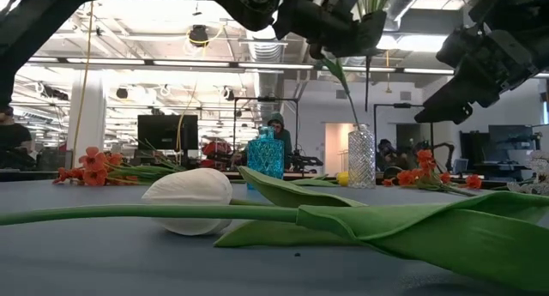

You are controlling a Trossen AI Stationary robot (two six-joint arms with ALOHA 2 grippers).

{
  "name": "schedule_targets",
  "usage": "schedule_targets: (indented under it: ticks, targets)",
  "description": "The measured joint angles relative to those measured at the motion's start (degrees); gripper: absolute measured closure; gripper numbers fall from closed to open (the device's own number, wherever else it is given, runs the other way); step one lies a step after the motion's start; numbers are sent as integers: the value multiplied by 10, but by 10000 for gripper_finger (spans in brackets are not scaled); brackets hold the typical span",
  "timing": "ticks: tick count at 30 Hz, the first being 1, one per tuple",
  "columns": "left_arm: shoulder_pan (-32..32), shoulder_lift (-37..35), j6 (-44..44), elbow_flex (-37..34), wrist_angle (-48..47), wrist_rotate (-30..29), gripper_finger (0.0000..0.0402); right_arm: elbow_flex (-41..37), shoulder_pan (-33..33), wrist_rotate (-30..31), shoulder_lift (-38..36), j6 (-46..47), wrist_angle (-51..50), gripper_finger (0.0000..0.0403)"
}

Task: Sort flowers into vase by color
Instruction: Put the left white flowers into the transparent vase

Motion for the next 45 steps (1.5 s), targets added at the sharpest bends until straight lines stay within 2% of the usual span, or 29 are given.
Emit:
schedule_targets:
  ticks: [8,14,33,38,45]
  targets:
    - [1,14,16,1,30,-5,401,0,0,0,0,0,6,148]
    - [2,40,62,-2,53,-49,401,0,11,0,0,1,10,148]
    - [12,45,25,0,39,-41,400,0,26,0,0,-3,11,148]
    - [22,47,-1,-1,23,-2,373,0,26,0,0,0,11,148]
    - [38,47,-61,-1,-25,16,327,0,25,0,0,1,11,148]
